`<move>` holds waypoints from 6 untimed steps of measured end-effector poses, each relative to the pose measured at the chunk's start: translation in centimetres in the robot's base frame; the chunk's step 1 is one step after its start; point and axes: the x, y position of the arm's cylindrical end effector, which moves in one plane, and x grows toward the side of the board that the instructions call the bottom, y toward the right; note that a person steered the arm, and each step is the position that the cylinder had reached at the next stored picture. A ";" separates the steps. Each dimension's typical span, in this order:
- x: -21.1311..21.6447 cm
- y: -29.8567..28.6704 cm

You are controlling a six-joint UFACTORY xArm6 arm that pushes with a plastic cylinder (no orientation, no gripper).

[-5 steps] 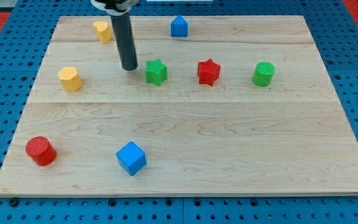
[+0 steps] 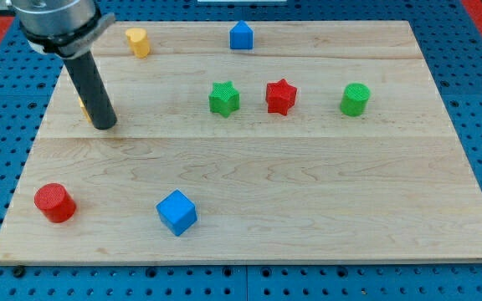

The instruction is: Move the yellow hexagon center left to the board

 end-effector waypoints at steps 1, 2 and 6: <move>-0.8 -1.4; 0.1 2.0; -7.2 3.6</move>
